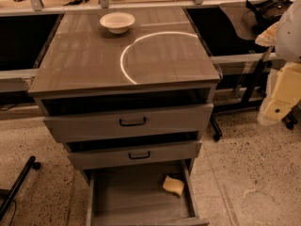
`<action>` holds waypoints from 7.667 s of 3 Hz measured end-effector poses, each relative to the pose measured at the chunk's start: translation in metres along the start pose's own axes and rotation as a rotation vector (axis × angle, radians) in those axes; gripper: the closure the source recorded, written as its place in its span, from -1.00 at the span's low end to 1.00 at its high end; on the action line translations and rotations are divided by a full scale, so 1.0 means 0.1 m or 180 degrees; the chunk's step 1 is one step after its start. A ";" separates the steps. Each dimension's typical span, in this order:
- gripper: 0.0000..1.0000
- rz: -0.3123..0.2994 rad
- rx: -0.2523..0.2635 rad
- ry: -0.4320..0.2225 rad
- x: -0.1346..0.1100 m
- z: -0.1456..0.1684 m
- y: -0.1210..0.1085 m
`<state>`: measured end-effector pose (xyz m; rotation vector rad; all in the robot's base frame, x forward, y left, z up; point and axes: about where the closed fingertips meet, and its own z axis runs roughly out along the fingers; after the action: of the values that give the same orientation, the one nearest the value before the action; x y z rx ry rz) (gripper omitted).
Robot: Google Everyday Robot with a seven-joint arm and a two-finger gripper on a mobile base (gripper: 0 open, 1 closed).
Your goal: Pick sponge from bottom drawer and place on counter
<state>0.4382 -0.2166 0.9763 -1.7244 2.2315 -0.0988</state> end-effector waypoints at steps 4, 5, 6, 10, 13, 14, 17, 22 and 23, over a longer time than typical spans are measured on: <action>-1.00 -0.0125 -0.0664 -0.0339 -0.09 1.21 0.76; -1.00 -0.0100 -0.0648 -0.0549 -0.14 1.43 0.77; -1.00 -0.0018 -0.0675 -0.0959 -0.19 1.90 0.86; -1.00 0.0277 -0.0566 -0.1651 -0.49 3.21 0.99; -1.00 0.0436 -0.0729 -0.1918 -0.07 4.66 1.33; -1.00 0.0436 -0.0729 -0.1917 -0.07 4.66 1.33; -1.00 0.0291 -0.0673 -0.1822 0.11 5.71 1.18; -1.00 0.0261 -0.0919 -0.1623 0.50 6.99 1.44; -1.00 0.0330 -0.0958 -0.1638 0.52 7.40 1.40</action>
Offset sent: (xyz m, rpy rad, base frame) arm -0.0284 0.0479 -0.1442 0.1285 0.2326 0.1451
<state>0.5108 -0.1266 0.2304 -1.5378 2.0047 0.6595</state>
